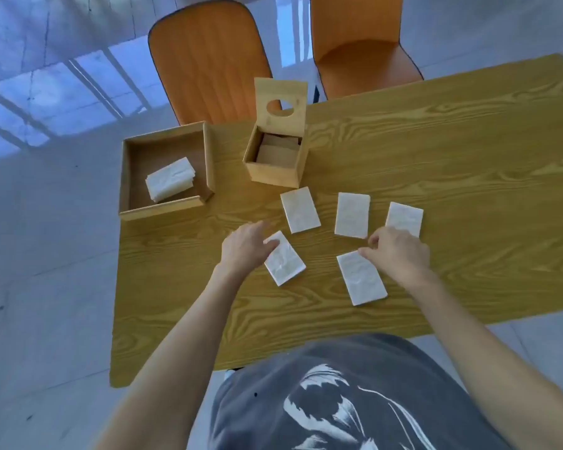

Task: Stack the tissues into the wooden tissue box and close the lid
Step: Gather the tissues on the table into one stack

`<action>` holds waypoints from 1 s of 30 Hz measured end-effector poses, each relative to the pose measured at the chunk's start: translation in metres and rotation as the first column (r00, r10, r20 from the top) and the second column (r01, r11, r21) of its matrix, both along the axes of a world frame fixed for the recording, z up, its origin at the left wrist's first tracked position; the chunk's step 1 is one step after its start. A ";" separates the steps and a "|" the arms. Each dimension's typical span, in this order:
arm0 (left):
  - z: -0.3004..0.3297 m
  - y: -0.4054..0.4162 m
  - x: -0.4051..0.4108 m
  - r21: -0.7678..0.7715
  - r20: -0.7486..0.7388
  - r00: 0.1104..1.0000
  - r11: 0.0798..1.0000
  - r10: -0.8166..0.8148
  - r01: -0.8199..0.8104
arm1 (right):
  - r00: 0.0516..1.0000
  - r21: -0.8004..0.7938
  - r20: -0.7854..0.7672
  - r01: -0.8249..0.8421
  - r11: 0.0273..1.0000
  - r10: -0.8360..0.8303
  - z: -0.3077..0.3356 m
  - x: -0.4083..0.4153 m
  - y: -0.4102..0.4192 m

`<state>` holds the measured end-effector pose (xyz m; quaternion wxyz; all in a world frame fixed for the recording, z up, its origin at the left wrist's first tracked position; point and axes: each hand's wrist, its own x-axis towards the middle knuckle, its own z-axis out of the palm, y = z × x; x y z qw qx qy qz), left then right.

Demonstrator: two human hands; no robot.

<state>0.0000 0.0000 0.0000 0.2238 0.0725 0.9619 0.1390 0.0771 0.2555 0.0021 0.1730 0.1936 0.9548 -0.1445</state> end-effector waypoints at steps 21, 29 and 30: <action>-0.041 0.002 0.030 0.103 0.063 0.950 0.944 0.307 -0.312 | 0.990 -0.112 0.073 0.131 0.985 -0.123 -0.033 0.014 -0.017; -0.046 -0.007 0.040 0.516 0.353 0.850 0.677 0.391 -0.525 | 0.998 -0.550 0.006 0.059 0.833 -0.067 -0.036 -0.001 -0.025; -0.048 -0.008 0.042 0.535 0.395 0.826 0.630 0.401 -0.562 | 0.996 -0.598 0.004 0.071 0.798 -0.086 -0.036 -0.003 -0.027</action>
